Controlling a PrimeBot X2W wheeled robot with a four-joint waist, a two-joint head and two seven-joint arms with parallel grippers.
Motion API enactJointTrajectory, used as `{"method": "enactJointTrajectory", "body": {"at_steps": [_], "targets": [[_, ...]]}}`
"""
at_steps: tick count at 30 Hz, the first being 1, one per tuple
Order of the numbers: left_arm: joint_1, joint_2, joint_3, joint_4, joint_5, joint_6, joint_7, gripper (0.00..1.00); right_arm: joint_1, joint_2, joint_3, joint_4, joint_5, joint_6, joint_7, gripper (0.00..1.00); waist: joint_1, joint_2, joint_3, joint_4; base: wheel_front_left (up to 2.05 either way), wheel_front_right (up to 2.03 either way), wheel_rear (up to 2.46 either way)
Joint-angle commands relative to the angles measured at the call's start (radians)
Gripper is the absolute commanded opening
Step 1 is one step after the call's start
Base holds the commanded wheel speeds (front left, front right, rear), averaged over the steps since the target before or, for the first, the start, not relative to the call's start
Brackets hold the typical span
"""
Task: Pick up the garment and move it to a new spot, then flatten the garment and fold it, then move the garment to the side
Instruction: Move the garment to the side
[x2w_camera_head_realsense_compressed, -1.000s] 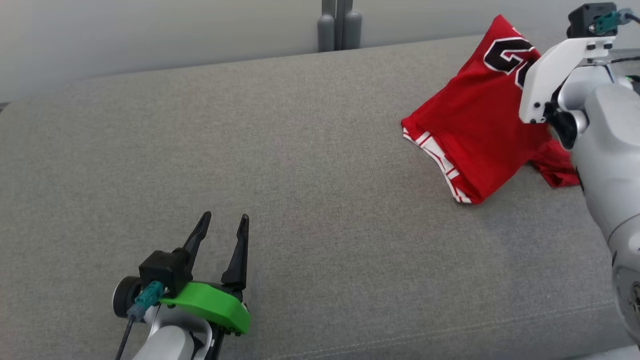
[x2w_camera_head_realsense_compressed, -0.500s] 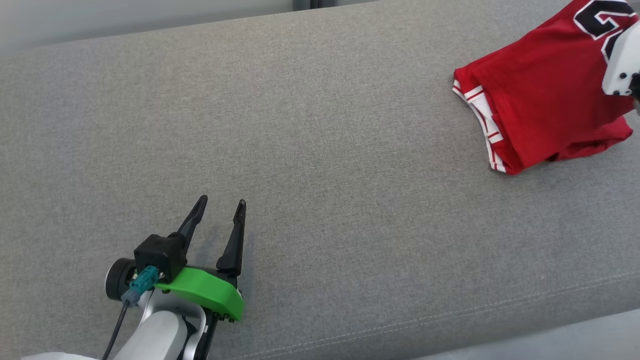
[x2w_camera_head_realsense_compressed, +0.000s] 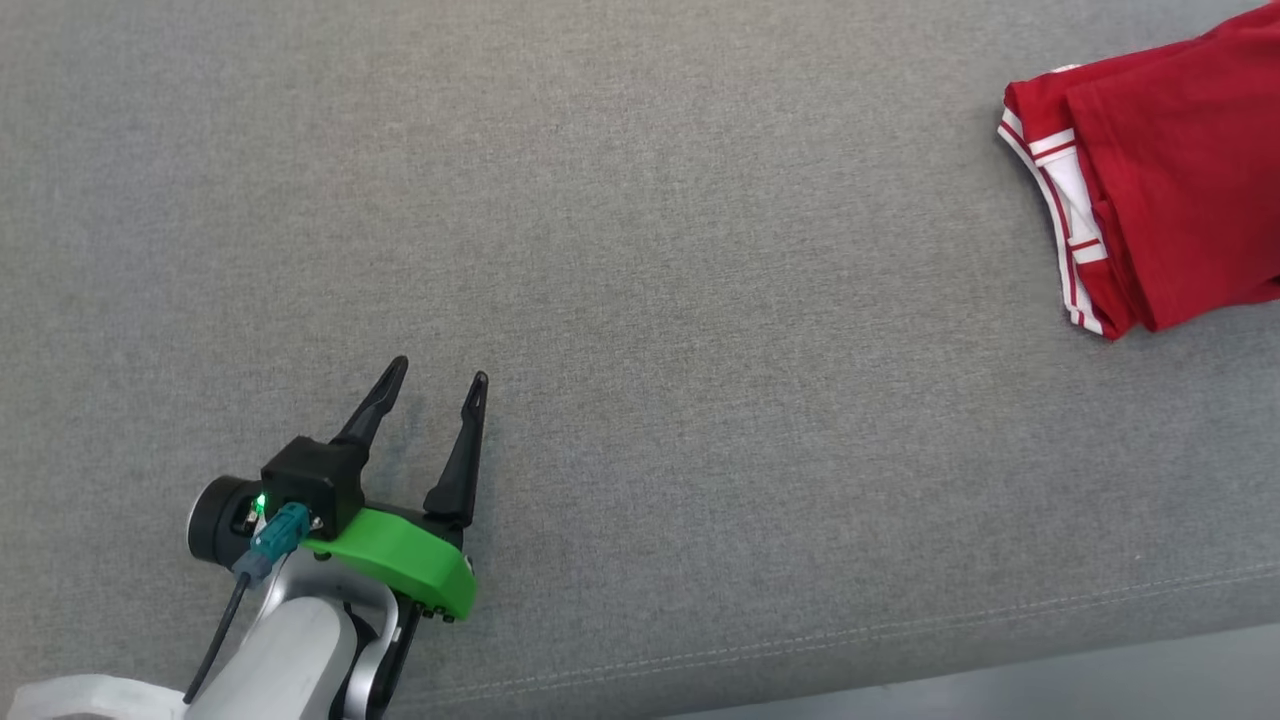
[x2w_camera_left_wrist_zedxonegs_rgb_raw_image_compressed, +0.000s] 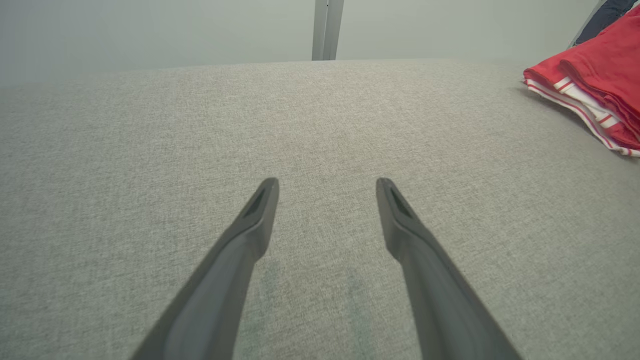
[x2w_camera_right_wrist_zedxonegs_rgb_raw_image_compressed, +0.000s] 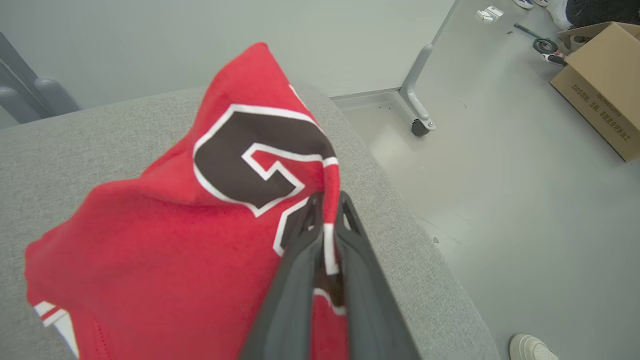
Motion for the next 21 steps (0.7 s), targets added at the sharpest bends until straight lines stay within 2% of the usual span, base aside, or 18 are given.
{"method": "enactJointTrajectory", "body": {"at_steps": [1, 2, 3, 4, 5, 9, 12, 14, 19, 21], "targets": [[-0.025, 0.011, -0.001, -0.011, 0.013, 0.003, 0.006, 1.0, 0.028, 0.017, -0.047, -0.033, -0.035, -0.002, 0.008, 0.0, -0.0001, -0.0001, 0.047, 0.032, 0.0, 0.0, 0.0], [-0.028, 0.015, -0.003, -0.018, 0.016, 0.003, 0.011, 1.0, 0.037, 0.026, -0.081, -0.058, -0.06, -0.002, 0.012, 0.0, -0.0001, -0.0001, 0.056, 0.038, 0.0, 0.0, 0.0], [-0.03, 0.019, -0.004, -0.025, 0.02, 0.004, 0.013, 1.0, 0.044, 0.037, -0.109, -0.081, -0.083, -0.002, 0.008, 0.16, -0.0001, -0.0001, 0.064, 0.043, 0.0, 0.0, 0.0], [-0.032, 0.022, -0.005, -0.03, 0.023, 0.006, 0.017, 1.0, 0.052, 0.048, -0.133, -0.105, -0.113, -0.002, 0.006, 0.74, -0.0001, -0.0001, 0.072, 0.047, 0.0, 0.0, 0.0], [-0.036, 0.025, -0.006, -0.037, 0.023, 0.006, 0.02, 1.0, 0.059, 0.063, -0.159, -0.123, -0.132, -0.002, 0.008, 1.0, -0.0001, -0.0001, 0.08, 0.05, 0.0, 0.0, 0.0], [-0.05, 0.035, -0.005, -0.065, 0.035, 0.019, 0.023, 1.0, 0.056, 0.108, -0.233, -0.184, -0.229, -0.002, -0.025, 1.0, -0.0001, -0.0001, 0.103, 0.057, 0.0, 0.0, 0.0], [-0.053, 0.032, 0.003, -0.078, 0.036, 0.032, 0.011, 1.0, 0.052, 0.144, -0.251, -0.192, -0.263, -0.002, -0.05, 1.0, -0.0001, -0.0001, 0.099, 0.058, 0.0, 0.0, 0.0], [-0.049, 0.024, 0.014, -0.085, 0.027, 0.044, 0.003, 1.0, 0.05, 0.141, -0.251, -0.184, -0.277, -0.002, -0.074, 1.0, -0.0001, -0.0001, 0.093, 0.058, 0.0, 0.0, 0.0], [-0.013, 0.009, 0.068, -0.102, -0.006, 0.082, -0.031, 1.0, 0.065, 0.18, -0.225, -0.156, -0.279, -0.002, -0.148, 1.0, -0.0001, -0.0001, 0.056, 0.054, 0.0, 0.0, 0.0], [-0.004, 0.013, 0.067, -0.102, -0.001, 0.083, -0.037, 1.0, 0.077, 0.183, -0.205, -0.14, -0.266, -0.002, -0.189, 1.0, -0.0001, -0.0001, 0.036, 0.053, 0.0, 0.0, 0.0]]}}
